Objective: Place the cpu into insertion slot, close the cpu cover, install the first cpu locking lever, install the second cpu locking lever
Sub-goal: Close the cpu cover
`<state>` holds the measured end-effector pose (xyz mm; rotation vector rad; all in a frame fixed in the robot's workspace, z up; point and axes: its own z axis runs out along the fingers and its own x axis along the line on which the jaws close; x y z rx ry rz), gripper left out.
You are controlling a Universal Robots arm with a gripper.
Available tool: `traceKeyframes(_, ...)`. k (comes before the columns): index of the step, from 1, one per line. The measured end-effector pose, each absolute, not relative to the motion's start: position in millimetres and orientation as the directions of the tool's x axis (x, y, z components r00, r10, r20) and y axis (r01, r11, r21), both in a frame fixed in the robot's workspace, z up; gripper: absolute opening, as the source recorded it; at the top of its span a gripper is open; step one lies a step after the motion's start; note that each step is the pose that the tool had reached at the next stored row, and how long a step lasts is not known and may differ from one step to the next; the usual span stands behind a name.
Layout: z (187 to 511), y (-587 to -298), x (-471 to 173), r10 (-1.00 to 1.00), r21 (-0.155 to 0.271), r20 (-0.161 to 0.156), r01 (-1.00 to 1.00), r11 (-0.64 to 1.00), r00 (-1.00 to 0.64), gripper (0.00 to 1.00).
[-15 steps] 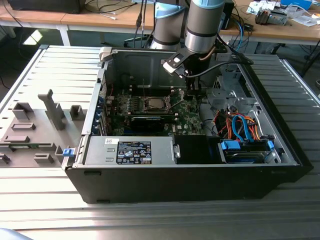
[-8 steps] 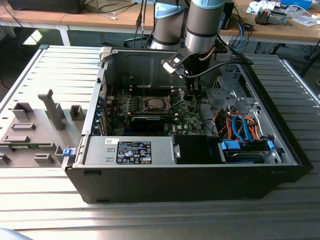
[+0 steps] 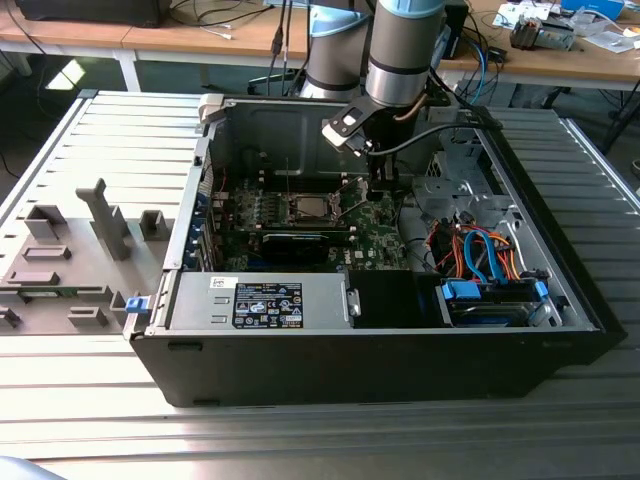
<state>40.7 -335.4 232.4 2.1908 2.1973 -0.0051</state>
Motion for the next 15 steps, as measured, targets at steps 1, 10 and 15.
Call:
traceKeyframes(1, 232.4, -335.4, 40.1, 1.000, 0.025, -0.030, 1.000, 0.003, -0.003, 0.11)
traceKeyframes(10, 232.9, -335.3, 38.4, 1.000, 0.025, -0.030, 1.000, 0.003, -0.003, 0.11)
traceKeyframes(15, 236.2, -335.4, 38.4, 1.000, 0.025, -0.030, 1.000, 0.003, -0.003, 0.11)
